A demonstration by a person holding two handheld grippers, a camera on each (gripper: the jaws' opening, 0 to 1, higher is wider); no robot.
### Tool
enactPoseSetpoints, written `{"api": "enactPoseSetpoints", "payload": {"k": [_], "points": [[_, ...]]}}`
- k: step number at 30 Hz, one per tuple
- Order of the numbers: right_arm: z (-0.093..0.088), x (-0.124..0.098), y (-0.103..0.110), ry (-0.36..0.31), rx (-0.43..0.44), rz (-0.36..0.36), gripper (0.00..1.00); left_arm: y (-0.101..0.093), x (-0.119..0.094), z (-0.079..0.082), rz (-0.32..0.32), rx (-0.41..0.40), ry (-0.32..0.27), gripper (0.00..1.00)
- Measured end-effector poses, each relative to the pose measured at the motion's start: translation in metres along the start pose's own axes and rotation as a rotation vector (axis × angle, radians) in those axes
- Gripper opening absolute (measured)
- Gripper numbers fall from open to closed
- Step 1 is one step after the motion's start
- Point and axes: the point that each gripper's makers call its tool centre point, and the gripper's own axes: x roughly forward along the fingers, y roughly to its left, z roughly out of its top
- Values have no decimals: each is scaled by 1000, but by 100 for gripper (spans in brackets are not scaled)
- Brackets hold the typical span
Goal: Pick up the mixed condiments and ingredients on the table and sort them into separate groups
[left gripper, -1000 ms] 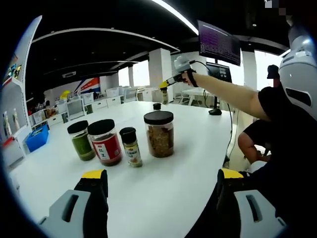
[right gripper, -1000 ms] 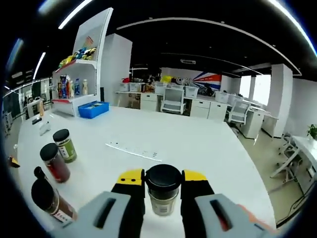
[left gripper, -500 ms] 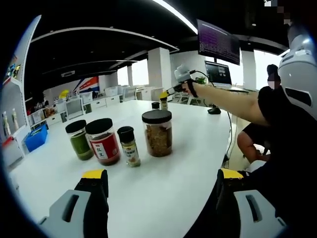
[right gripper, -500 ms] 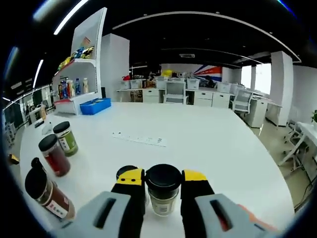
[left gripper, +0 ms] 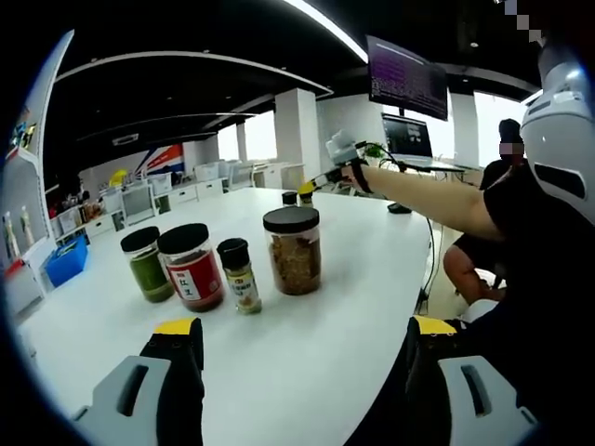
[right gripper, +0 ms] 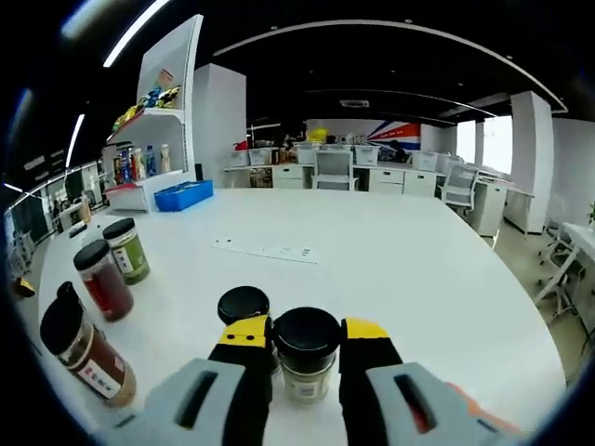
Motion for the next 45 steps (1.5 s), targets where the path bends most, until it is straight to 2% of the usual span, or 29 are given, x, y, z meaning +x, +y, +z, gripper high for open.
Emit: {"api": "enactPoseSetpoints", "payload": {"k": [13, 19, 21, 25, 29, 38, 45], "points": [[-5, 1, 1, -28, 12, 7, 26, -5, 4, -3, -16, -1, 9, 89], [-5, 1, 5, -57, -19, 51, 27, -7, 6, -4, -21, -3, 13, 89], [-5, -1, 6, -63, -8, 57, 27, -8, 7, -4, -23, -3, 14, 89], [1, -4, 7, -107, 79, 98, 28, -11, 9, -4, -32, -3, 15, 88], [2, -7, 4, -113, 102, 113, 28, -12, 10, -3, -37, -6, 12, 88], [-6, -10, 5, -84, 18, 91, 26, -13, 10, -2, -36, -2, 14, 88], [-6, -9, 5, -84, 13, 85, 25, -16, 11, -1, -42, 1, 13, 88]]}}
